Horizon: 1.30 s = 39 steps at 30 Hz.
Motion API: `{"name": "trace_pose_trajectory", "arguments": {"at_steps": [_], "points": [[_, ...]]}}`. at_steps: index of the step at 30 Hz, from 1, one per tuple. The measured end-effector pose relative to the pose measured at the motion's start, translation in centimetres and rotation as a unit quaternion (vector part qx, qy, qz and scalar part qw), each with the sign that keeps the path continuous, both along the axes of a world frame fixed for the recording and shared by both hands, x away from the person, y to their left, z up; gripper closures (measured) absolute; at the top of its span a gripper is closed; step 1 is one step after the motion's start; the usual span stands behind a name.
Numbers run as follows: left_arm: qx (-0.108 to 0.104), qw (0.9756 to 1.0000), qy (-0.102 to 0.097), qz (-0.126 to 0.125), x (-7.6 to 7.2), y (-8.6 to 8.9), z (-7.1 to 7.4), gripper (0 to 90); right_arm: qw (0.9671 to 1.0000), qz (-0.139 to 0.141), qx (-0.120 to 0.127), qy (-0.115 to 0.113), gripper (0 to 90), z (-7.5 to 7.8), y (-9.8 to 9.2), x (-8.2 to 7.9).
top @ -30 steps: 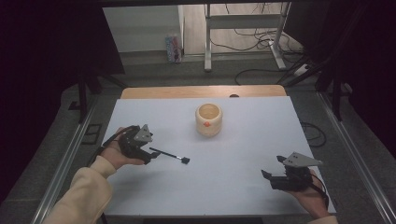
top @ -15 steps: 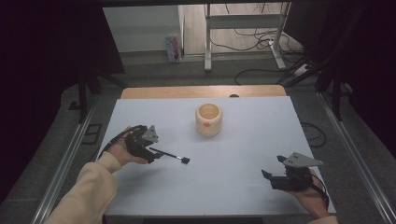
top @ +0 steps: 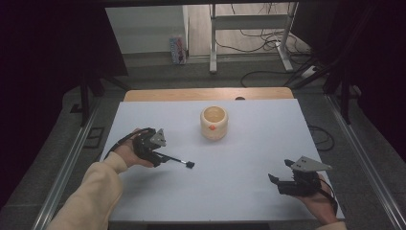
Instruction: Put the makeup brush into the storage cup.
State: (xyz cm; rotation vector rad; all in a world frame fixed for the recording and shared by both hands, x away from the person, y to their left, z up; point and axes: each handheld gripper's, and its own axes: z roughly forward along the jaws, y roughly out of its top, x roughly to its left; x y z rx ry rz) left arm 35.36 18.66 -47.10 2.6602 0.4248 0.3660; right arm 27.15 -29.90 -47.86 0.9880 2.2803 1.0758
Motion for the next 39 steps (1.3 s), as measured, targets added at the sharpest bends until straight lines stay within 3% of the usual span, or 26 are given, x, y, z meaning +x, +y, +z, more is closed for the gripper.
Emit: {"name": "trace_pose_trajectory", "arguments": {"at_steps": [17,29,33,36,39], "points": [[0.011,0.9988,0.029,-0.037,0.7,-1.5,-1.4,32.6,1.0000,0.003,-0.001,-0.001,19.8,0.0,0.0,0.0],[0.024,0.9987,0.033,-0.031,1.1,-1.3,-2.0,34.6,1.0000,0.002,0.000,-0.002,19.8,0.1,0.0,0.0],[0.024,0.9983,0.039,-0.037,1.3,-1.5,-2.3,36.8,1.0000,0.002,-0.001,-0.003,19.9,0.0,0.0,0.0],[0.041,0.9972,0.039,-0.049,1.3,-1.8,-2.2,36.9,1.0000,0.002,-0.001,-0.002,19.9,0.1,0.0,0.0],[0.038,0.9972,0.037,-0.053,1.5,-2.1,-2.0,36.9,1.0000,0.001,-0.001,-0.002,19.9,0.0,0.0,0.0]]}}
